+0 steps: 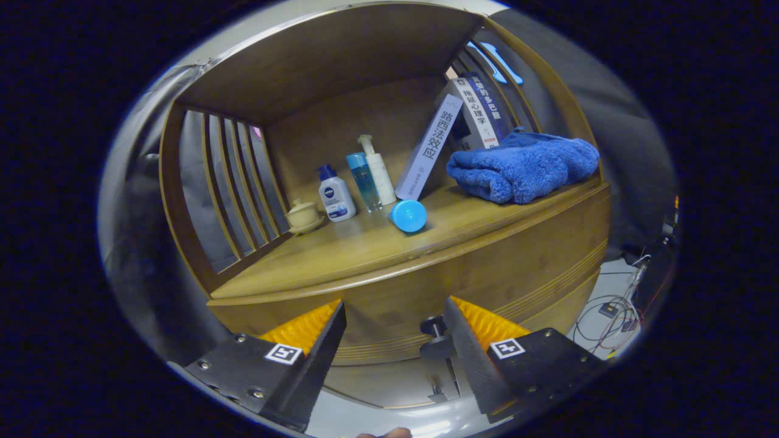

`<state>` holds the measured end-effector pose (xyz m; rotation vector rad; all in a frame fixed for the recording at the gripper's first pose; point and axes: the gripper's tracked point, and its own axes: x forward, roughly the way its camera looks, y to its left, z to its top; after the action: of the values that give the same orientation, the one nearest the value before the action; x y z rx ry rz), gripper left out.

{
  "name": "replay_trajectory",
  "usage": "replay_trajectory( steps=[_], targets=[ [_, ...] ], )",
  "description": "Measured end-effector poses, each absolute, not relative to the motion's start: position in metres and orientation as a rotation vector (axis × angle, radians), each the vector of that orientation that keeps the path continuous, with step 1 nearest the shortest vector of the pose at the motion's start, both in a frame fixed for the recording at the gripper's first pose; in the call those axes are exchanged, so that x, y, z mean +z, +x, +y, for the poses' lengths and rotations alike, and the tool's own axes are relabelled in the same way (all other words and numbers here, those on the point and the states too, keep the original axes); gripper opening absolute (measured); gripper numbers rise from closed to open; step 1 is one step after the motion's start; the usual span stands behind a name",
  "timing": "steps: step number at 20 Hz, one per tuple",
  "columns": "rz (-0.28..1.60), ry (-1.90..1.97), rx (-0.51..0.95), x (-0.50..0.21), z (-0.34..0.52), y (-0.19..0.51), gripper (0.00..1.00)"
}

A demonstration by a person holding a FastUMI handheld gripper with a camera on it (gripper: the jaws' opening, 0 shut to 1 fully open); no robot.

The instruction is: Pull open the drawer, take out the items inside it, and place them on the countertop above the cabinet.

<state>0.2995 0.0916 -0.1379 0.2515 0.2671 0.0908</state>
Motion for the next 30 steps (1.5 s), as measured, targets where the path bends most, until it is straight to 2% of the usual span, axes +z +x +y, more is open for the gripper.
replay_trajectory(
  steps=[5, 10, 16, 20, 30],
  targets=[
    [0.242, 0.234, 0.102, -0.122, 0.095, 0.267, 0.98],
    [0.184, 0.206, 0.064, -0.075, 0.08, 0.231, 0.97],
    [0.156, 0.122, 0.037, -0.02, 0.048, 0.221, 0.97],
    [0.158, 0.013, 0.016, 0.017, 0.009, 0.218, 0.97],
    [-0.014, -0.099, -0.1, 0.114, -0.12, 0.215, 0.97]
  ],
)
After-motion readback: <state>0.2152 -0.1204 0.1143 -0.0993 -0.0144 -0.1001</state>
